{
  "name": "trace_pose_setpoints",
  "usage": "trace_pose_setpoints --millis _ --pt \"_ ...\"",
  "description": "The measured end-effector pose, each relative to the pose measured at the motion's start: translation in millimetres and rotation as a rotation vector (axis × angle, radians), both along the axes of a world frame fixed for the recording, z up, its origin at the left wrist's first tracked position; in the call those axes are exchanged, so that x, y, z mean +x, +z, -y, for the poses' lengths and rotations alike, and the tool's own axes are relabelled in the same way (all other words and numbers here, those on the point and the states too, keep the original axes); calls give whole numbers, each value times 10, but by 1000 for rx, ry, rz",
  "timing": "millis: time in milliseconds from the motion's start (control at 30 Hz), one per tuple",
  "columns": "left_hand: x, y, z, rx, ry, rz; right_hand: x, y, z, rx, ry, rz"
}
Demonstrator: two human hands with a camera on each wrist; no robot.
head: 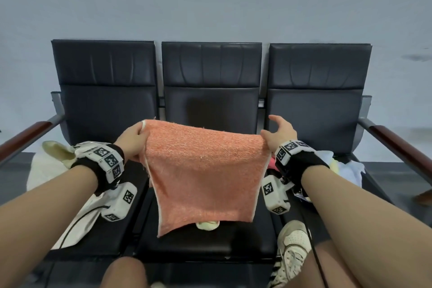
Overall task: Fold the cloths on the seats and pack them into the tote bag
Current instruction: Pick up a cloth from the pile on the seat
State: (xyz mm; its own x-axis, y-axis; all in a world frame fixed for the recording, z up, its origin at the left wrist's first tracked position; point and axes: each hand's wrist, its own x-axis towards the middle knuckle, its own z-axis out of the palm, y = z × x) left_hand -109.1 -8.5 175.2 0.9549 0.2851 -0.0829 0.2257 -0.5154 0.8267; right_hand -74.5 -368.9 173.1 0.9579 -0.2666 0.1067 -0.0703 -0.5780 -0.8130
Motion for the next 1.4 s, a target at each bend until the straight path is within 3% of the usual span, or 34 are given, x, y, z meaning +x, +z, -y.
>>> trace_pose_setpoints --millis 67,167,267,367,600,767,967,1267,1400 --pt "57 -27 -11 -80 71 28 40 -9 8 59 -62 -15" --pt "93 -3 -6 -360 171 -45 93 -35 22 283 -111 -65" --pt "44 66 12 -582 98 -204 114 -16 58 525 -89 -132" --pt "12 57 62 -567 -3 -239 133 1 92 584 -62 -168" --pt "10 3 130 -574 162 -112 124 -46 176 541 -77 -124" --pt "-12 36 18 -524 150 -83 60 -15 232 539 -67 -76" --pt "-40 102 -1 -532 179 5 -21 9 259 223 -85 -65" --pt "-120 96 -23 -558 86 59 -83 38 306 340 11 -162" --pt "-206 110 -43 -535 59 80 -179 83 314 222 78 -173"
